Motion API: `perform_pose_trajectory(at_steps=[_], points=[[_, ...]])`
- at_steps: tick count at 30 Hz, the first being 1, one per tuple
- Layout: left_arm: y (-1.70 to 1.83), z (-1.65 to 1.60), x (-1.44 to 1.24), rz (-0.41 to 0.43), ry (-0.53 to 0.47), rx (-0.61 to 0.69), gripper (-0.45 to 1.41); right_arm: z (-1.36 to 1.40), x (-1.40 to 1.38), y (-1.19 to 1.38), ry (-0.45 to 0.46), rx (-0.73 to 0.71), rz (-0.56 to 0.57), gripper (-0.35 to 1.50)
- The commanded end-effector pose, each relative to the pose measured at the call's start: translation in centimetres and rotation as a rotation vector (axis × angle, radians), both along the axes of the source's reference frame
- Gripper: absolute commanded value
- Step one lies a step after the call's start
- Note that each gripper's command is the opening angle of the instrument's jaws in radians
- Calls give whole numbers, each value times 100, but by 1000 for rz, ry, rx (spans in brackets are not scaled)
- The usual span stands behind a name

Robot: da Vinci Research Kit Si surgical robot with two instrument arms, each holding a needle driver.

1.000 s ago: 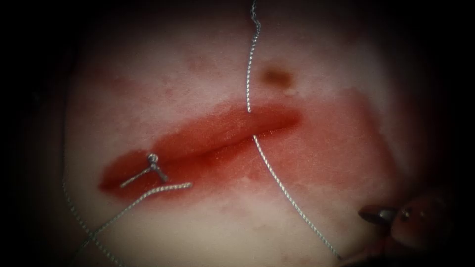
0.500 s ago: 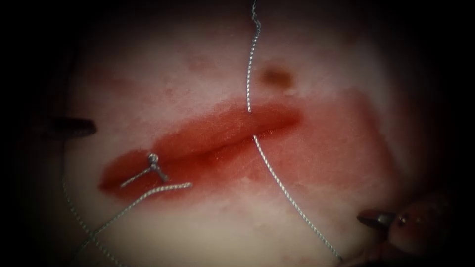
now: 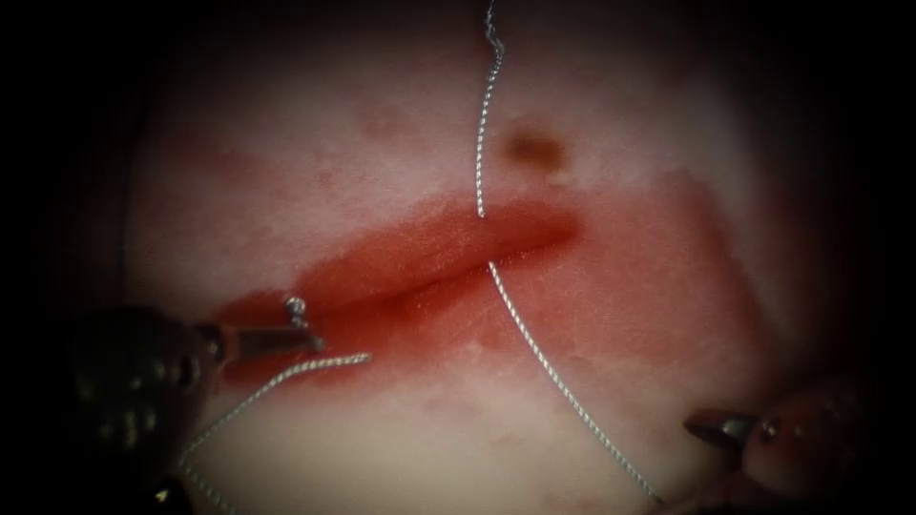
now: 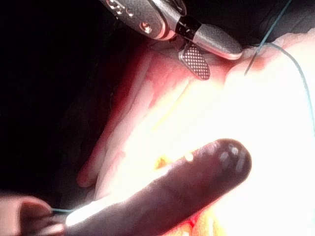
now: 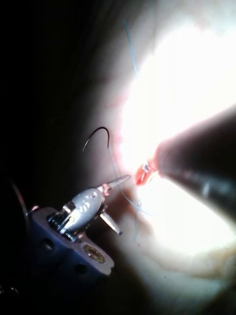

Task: Wound Closure
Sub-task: Use the left tool to pull the needle into frame.

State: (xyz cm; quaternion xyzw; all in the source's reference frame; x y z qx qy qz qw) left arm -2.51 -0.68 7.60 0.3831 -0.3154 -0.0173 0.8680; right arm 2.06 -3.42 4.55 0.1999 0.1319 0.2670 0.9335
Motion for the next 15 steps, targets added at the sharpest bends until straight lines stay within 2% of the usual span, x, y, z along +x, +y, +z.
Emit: perform_pose_trajectory(at_steps=[1, 5, 8, 10, 15], points=[[9, -2, 2, 24, -5, 4, 94, -4, 12, 7, 7, -5, 0, 136], [4, 2, 18, 99, 10, -20, 83, -3, 13, 6, 5, -4, 6, 138], [6, 7, 21, 156, 33, -65, 74, -3, 13, 5, 4, -4, 7, 138], [5, 12, 22, 169, 42, -84, 74, -3, 14, 5, 4, -4, 8, 140], [-7, 23, 19, 204, 8, -128, 58, -4, 15, 4, 3, -4, 9, 140]])
